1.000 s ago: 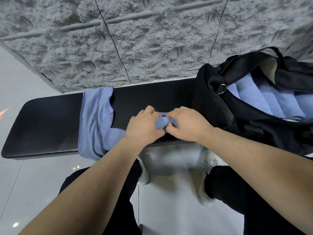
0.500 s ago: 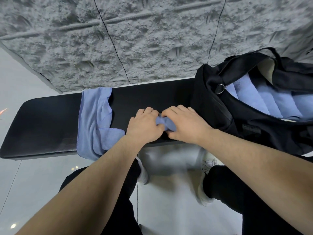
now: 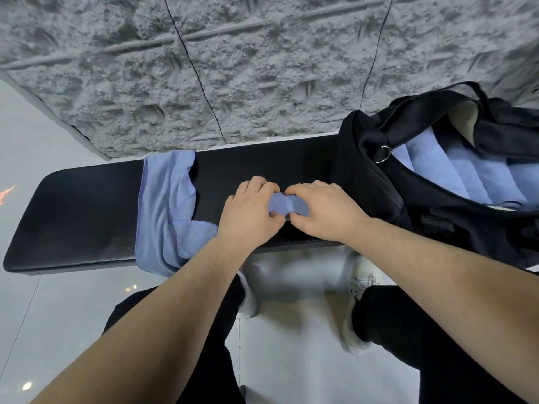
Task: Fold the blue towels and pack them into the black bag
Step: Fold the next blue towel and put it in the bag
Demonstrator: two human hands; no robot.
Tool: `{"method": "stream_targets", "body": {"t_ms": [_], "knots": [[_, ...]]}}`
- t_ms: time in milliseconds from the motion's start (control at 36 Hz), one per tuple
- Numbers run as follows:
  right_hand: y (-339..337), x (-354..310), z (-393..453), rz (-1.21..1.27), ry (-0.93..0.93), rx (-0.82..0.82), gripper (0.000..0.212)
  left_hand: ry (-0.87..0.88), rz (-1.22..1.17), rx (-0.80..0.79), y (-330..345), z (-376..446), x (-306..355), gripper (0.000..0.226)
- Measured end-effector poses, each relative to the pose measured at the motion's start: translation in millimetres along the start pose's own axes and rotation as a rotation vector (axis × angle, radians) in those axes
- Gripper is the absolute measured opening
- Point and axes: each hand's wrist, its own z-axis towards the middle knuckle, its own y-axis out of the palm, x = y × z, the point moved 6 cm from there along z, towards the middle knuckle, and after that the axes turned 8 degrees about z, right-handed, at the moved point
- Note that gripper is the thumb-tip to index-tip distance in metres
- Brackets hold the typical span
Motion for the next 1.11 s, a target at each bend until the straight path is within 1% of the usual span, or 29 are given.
{"method": "stream_targets", "body": {"t_ms": [111,194,333,472,611,694,750,806,861,1000,1056,1111], "knots": [[0,2,2,0.03,0.016,0.007,0.034,0.007,0.041,-0.061,2,1,-1,0.052],[1,1,2,0.046,0.03,-0.002,0.033,0.033,0.106,-0.072,4,0,-1,0.054],[0,1,0,0.088,0.055,-0.041,0.035,0.046,0.151,-0.073,3,3,3,0.033],[2,1,-2,0.101,0.05,-0.051,0.034,0.051,0.154,-0.086,5,4,4,0.019],[4,-1,-3,0.016,-0.009,-0.066,0.046,0.03,0.14,-0.128,5,5,3,0.014],[4,0,-3,-0.058,-0.049,-0.077,0.055,0.031,0.144,-0.173,5,4,5,0.021],[4,-2,-3,-0.117,-0.069,-0.073,0.057,0.023,0.137,-0.212,6,4,3,0.026],[4,-4,-2,-0.163,-0.089,-0.06,0.054,0.001,0.114,-0.255,9,4,1,0.029],[4,-6,-1,-0.174,-0.096,-0.049,0.046,-0.018,0.109,-0.263,10,3,0,0.03],[4,-4,1,-0.157,-0.06,-0.067,0.023,-0.032,0.106,-0.204,12,0,-2,0.034],[5,-4,1,-0.145,-0.045,-0.079,0.013,-0.016,0.072,-0.184,11,-1,-2,0.04],[5,-3,1,-0.116,-0.021,-0.091,0.015,0.016,0.058,-0.191,11,-3,-2,0.05]]}}
